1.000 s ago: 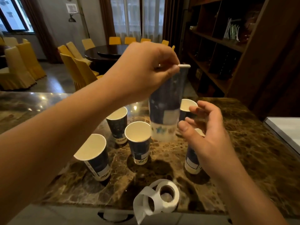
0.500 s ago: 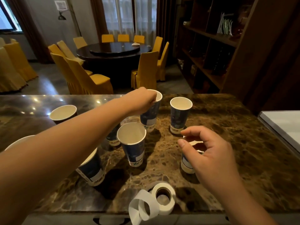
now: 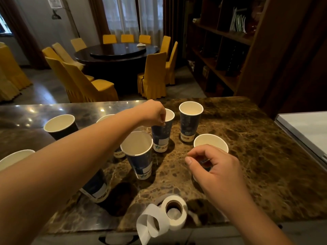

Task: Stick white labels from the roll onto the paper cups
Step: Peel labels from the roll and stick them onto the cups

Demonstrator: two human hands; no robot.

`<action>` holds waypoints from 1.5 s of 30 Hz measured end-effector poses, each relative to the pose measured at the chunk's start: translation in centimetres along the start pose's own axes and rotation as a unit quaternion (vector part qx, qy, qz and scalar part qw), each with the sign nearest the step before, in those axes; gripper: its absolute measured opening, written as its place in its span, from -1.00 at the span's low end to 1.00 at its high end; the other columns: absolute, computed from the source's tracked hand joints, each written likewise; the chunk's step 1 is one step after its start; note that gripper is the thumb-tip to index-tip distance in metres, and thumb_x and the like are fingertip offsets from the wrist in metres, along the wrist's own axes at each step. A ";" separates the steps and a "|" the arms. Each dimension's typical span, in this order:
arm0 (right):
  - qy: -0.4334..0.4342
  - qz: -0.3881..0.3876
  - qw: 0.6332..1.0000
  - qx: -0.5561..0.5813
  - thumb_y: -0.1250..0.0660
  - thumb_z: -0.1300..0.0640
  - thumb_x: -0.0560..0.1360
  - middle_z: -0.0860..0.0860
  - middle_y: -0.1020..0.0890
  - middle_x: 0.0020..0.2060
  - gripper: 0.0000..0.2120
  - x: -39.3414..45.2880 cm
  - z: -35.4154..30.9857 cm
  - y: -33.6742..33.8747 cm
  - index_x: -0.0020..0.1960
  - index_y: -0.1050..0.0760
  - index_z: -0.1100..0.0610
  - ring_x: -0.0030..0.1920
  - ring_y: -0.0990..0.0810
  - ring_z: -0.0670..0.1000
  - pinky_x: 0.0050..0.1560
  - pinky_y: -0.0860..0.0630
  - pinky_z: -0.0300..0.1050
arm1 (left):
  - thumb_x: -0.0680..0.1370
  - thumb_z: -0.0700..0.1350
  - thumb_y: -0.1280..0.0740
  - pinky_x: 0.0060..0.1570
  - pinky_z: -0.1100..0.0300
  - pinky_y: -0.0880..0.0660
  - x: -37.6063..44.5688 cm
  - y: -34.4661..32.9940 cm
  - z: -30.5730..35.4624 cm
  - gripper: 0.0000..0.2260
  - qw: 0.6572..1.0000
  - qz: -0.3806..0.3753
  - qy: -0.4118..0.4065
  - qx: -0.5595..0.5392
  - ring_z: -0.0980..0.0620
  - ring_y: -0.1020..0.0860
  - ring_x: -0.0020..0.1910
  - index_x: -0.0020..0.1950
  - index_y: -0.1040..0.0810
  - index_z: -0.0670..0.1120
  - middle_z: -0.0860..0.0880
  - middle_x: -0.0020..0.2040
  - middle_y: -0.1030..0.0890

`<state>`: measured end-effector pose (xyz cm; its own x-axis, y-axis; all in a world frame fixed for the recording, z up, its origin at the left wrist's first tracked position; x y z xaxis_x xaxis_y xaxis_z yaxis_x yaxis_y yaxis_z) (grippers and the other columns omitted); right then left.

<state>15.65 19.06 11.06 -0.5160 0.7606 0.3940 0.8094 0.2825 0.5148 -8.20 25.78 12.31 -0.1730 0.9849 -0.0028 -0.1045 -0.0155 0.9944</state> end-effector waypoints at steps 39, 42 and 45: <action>0.050 -0.267 0.950 -0.158 -0.33 -0.13 0.45 -0.14 -0.52 0.16 -0.69 -7.8 6.8 -6.9 0.16 -0.51 -0.06 0.18 -0.43 -0.12 0.14 -0.44 -0.20 | 0.43 0.23 -0.37 0.32 0.21 -0.27 -23.0 -15.6 4.5 -0.45 0.970 0.001 0.067 -0.233 0.16 -0.23 0.36 0.37 -0.32 0.16 0.19 0.36 -0.28; 0.040 -0.321 0.919 -0.224 -0.34 -0.21 0.43 -0.14 -0.33 0.37 -0.61 -8.3 7.3 -8.0 0.22 -0.47 -0.13 0.39 -0.21 -0.05 0.34 -0.28 0.03 | 0.44 0.11 -0.42 0.28 0.22 -0.29 -23.8 -15.7 3.7 -0.66 0.968 0.029 0.078 -0.238 0.18 -0.26 0.31 0.16 -0.47 0.10 0.18 0.29 -0.37; 0.046 -0.303 0.919 -0.247 -0.39 -0.14 0.43 -0.11 -0.35 0.39 -0.71 -8.3 7.2 -8.2 0.13 -0.54 -0.11 0.40 -0.20 -0.01 0.35 -0.24 0.09 | 0.45 0.03 -0.43 0.25 0.20 -0.37 -24.8 -15.8 3.0 -0.80 0.961 0.048 0.085 -0.259 0.20 -0.34 0.26 0.03 -0.51 0.09 0.17 0.23 -0.47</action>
<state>15.36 14.63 -1.96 -0.8704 0.4915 -0.0279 0.1516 0.3215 0.9347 0.65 2.15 -3.07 -0.3587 0.9331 0.0251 -0.5468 -0.2318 0.8045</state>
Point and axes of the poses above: each hand's wrist, its own x-axis towards the middle knuckle, its own y-axis out of the back of the hand, z = x × y, the point moved 4 cm from there along x, towards the middle knuckle
